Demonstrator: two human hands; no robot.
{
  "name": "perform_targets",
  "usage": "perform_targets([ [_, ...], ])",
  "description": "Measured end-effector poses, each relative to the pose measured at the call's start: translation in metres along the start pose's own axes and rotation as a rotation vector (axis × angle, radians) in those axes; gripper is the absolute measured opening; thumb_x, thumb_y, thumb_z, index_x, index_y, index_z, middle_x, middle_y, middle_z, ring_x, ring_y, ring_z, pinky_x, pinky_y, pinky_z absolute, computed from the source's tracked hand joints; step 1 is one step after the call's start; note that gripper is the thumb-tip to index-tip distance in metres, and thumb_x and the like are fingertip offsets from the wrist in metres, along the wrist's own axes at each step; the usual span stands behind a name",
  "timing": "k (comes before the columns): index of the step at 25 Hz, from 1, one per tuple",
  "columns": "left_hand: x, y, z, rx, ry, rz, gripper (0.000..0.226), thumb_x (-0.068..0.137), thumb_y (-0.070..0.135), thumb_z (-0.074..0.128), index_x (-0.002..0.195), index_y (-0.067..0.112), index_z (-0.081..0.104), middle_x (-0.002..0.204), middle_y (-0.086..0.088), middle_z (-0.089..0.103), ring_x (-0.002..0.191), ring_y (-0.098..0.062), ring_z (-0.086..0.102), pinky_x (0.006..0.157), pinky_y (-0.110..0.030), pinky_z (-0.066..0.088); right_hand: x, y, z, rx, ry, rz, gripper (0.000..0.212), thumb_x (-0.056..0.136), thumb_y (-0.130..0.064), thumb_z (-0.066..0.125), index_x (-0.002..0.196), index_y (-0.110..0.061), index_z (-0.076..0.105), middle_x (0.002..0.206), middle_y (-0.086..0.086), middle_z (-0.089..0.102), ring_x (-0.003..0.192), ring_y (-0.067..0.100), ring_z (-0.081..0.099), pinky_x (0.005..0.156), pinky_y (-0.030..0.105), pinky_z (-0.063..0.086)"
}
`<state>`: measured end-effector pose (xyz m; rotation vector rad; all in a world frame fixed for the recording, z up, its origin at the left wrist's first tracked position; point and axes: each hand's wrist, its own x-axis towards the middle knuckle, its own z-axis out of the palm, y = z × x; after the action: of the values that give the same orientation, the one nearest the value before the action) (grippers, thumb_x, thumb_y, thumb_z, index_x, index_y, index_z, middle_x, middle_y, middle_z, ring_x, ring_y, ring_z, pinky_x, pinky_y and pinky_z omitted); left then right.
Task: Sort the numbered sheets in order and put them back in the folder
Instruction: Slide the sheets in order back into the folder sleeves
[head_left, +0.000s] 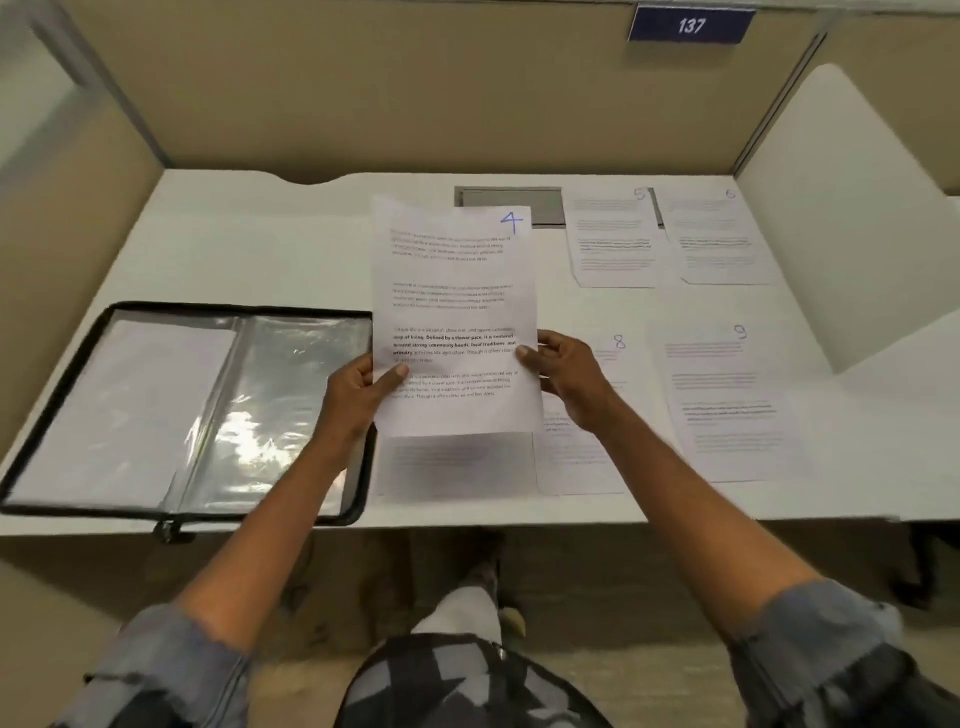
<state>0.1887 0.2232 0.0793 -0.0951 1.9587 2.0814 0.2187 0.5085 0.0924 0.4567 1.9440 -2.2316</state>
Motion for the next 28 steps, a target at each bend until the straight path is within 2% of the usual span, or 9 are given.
perform_targets([
  [3,-0.041,-0.011,-0.038,0.006,0.068,-0.057,0.033,0.089,0.010,0.076,0.120,0.016,0.071,0.114,0.000,0.077,0.103,-0.020,0.074,0.088,-0.034,0.061,-0.024,0.021,0.033,-0.036,-0.064,0.041,0.027,0.095,-0.014,0.070,0.122,-0.010,0.069,0.114,0.005,0.077,0.104,0.021,0.074,0.082,0.032,0.059],
  [7,-0.065,-0.018,-0.088,0.041,0.113,-0.116,0.034,0.086,0.008,0.078,0.118,0.018,0.071,0.111,0.003,0.078,0.101,-0.018,0.075,0.091,-0.039,0.060,-0.037,0.038,0.073,-0.082,-0.138,0.076,0.031,0.095,-0.014,0.070,0.125,-0.007,0.068,0.118,0.005,0.075,0.109,0.023,0.072,0.091,0.037,0.059],
  [11,-0.056,-0.025,-0.135,0.076,0.108,-0.132,0.036,0.086,0.003,0.078,0.115,0.023,0.069,0.111,0.005,0.077,0.102,-0.016,0.074,0.091,-0.039,0.059,-0.023,0.041,0.114,-0.157,-0.167,0.088,0.031,0.096,-0.023,0.071,0.123,-0.009,0.069,0.117,0.003,0.076,0.109,0.023,0.073,0.093,0.040,0.059],
  [13,-0.039,-0.029,-0.159,0.107,0.066,-0.140,0.041,0.085,0.003,0.079,0.118,0.023,0.067,0.112,0.008,0.076,0.101,-0.012,0.074,0.091,-0.036,0.059,-0.006,0.041,0.137,-0.178,-0.162,0.088,0.033,0.096,-0.029,0.070,0.124,-0.012,0.069,0.117,0.002,0.076,0.108,0.023,0.073,0.091,0.040,0.059],
  [15,-0.018,-0.029,-0.180,0.125,0.036,-0.143,0.042,0.086,0.003,0.078,0.123,0.020,0.066,0.111,0.009,0.075,0.098,-0.008,0.074,0.089,-0.031,0.060,0.012,0.042,0.161,-0.192,-0.169,0.081,0.035,0.095,-0.028,0.071,0.127,-0.014,0.068,0.120,0.002,0.075,0.109,0.023,0.072,0.090,0.041,0.059],
  [18,0.018,-0.027,-0.212,0.096,0.010,-0.133,0.042,0.087,0.003,0.077,0.127,0.015,0.066,0.113,0.005,0.076,0.101,-0.013,0.074,0.086,-0.029,0.061,0.039,0.044,0.192,-0.174,-0.121,0.099,0.035,0.095,-0.019,0.070,0.129,-0.012,0.067,0.119,0.004,0.075,0.109,0.026,0.072,0.087,0.039,0.060],
  [21,0.055,-0.021,-0.242,0.098,-0.024,-0.138,0.040,0.088,0.006,0.077,0.126,0.013,0.065,0.114,0.001,0.075,0.102,-0.018,0.073,0.080,-0.026,0.061,0.063,0.042,0.220,-0.170,-0.040,0.099,0.033,0.095,-0.017,0.070,0.127,-0.010,0.068,0.118,0.005,0.075,0.108,0.027,0.073,0.091,0.043,0.060],
  [23,0.077,-0.018,-0.261,0.091,-0.059,-0.155,0.040,0.089,0.008,0.077,0.127,0.012,0.065,0.117,-0.004,0.074,0.103,-0.021,0.073,0.082,-0.029,0.061,0.073,0.039,0.236,-0.143,0.025,0.111,0.030,0.095,-0.016,0.070,0.125,-0.010,0.069,0.117,0.006,0.076,0.108,0.027,0.073,0.093,0.043,0.059],
  [28,0.108,-0.011,-0.276,0.108,-0.114,-0.123,0.035,0.091,0.008,0.075,0.125,0.012,0.065,0.115,-0.006,0.073,0.101,-0.020,0.072,0.080,-0.027,0.061,0.092,0.029,0.244,-0.101,0.133,0.130,0.030,0.096,-0.014,0.067,0.125,-0.006,0.068,0.117,0.008,0.075,0.109,0.029,0.072,0.093,0.042,0.059],
])
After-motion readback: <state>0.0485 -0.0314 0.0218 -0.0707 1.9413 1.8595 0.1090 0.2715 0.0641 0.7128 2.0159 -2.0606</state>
